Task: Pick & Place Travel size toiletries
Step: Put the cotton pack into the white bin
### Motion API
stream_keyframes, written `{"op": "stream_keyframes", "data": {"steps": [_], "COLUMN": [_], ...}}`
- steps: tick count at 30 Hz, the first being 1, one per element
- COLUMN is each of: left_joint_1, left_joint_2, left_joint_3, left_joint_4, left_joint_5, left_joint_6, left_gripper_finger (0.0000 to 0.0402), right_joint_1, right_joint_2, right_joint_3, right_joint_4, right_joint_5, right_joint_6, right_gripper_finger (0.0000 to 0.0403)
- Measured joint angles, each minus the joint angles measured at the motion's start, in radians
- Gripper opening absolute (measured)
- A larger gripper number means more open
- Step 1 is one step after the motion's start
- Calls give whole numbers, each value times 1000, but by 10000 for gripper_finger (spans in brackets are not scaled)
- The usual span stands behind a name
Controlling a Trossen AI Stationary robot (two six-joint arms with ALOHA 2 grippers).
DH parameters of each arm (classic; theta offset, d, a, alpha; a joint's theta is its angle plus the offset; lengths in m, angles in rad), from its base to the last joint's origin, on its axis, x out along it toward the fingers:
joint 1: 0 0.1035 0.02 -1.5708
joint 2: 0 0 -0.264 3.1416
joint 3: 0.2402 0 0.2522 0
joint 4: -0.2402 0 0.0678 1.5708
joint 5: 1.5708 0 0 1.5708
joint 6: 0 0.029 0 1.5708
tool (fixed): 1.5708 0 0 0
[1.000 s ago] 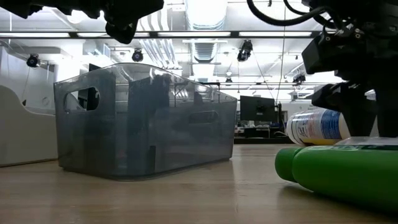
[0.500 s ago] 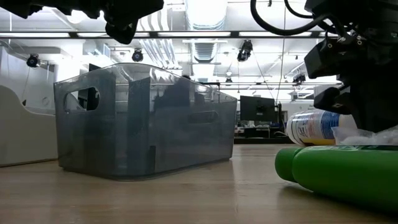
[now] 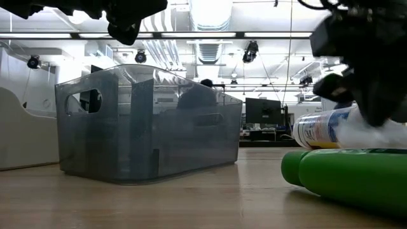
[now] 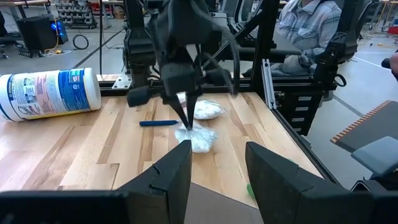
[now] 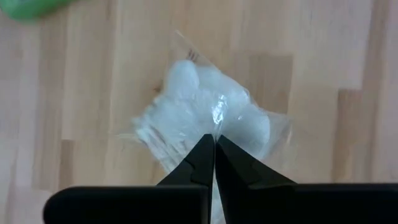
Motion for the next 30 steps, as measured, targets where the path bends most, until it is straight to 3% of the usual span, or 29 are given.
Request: {"op": "stream_keyframes", "data": {"steps": [4, 11, 16, 24, 30], "left_joint_1": [0, 2, 2, 15, 24], "left_joint_2": [0, 0, 0, 0, 0], "left_joint_3": [0, 0, 0, 0, 21], "left_joint_4": [0, 1, 1, 9, 11], "left_joint_5": [0, -2, -71, -84, -157], "left_joint_6": [0, 0, 1, 6, 11], "left_gripper_finger": [155, 156, 164, 197, 240], "right_joint_1": [0, 0, -1, -2, -6], "right_joint_2": [-50, -152, -205, -232, -221], "right_joint_3": [11, 36, 57, 61, 61], "right_joint_4": [2, 12, 52, 217, 311], "right_joint_5": [74, 292, 410, 459, 506], "right_joint_6": [-20, -22, -35, -149, -206], "right_gripper_finger": [8, 8, 8, 8, 8]}}
